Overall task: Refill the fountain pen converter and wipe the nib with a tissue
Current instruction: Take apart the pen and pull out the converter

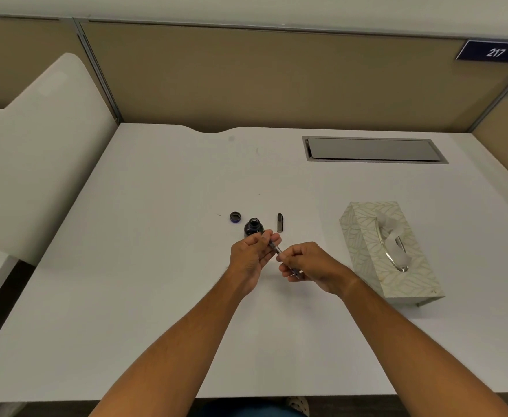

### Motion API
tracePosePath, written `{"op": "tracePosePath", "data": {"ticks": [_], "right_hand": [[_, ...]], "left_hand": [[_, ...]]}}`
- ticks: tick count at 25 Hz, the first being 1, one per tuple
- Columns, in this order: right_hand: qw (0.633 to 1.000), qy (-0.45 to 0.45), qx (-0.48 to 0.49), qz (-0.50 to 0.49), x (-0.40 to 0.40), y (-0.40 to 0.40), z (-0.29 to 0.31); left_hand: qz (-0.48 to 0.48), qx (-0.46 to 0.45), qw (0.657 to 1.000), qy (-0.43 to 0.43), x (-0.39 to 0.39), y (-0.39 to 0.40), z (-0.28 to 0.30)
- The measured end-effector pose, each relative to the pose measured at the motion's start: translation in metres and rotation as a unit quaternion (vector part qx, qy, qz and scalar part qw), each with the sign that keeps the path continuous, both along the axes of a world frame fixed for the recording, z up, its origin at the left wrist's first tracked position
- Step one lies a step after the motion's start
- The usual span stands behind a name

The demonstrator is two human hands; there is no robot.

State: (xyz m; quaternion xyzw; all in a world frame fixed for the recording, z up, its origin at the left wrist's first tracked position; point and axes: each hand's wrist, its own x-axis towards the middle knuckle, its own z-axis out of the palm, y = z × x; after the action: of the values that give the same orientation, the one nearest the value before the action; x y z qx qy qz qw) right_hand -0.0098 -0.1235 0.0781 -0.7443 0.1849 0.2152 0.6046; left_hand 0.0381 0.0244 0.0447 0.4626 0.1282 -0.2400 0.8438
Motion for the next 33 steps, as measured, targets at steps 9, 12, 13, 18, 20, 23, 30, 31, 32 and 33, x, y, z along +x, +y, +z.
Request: {"op": "tracePosePath", "data": {"ticks": [9, 12, 13, 18, 20, 23, 30, 31, 32, 33], "right_hand": [[0.999, 0.022, 0.033, -0.032, -0.001, 0.014, -0.003], [0.998, 0.004, 0.045, -0.040, 0.004, 0.014, -0.005], [0.998, -0.003, 0.044, -0.042, 0.007, 0.013, -0.006], [0.997, 0.014, 0.070, 0.012, 0.016, 0.008, -0.007], [0.998, 0.007, 0.052, 0.024, 0.019, 0.006, -0.008], [0.998, 0.014, 0.053, 0.012, 0.024, -0.002, -0.009], [0.993, 0.063, -0.002, 0.100, 0.021, -0.032, -0.020], [0.992, 0.072, -0.017, 0.106, 0.020, -0.036, -0.022], [0.991, 0.074, -0.032, 0.106, 0.021, -0.039, -0.024], [0.992, 0.070, -0.046, 0.095, 0.022, -0.041, -0.026]], "left_hand": [[-0.019, -0.013, 1.000, 0.001, 0.009, 0.006, -0.002], [-0.014, -0.011, 1.000, 0.000, 0.013, 0.010, -0.003], [-0.011, -0.011, 1.000, 0.001, 0.014, 0.012, -0.003], [0.006, -0.002, 1.000, 0.001, 0.018, 0.014, -0.003], [0.017, -0.006, 1.000, 0.003, 0.018, 0.013, -0.002], [0.028, -0.002, 1.000, 0.000, 0.021, 0.011, 0.002], [0.067, 0.009, 0.998, 0.004, 0.027, 0.009, 0.004], [0.073, 0.008, 0.997, 0.003, 0.028, 0.010, 0.005], [0.078, 0.008, 0.997, 0.001, 0.030, 0.011, 0.006], [0.082, 0.007, 0.997, 0.001, 0.032, 0.012, 0.007]]}}
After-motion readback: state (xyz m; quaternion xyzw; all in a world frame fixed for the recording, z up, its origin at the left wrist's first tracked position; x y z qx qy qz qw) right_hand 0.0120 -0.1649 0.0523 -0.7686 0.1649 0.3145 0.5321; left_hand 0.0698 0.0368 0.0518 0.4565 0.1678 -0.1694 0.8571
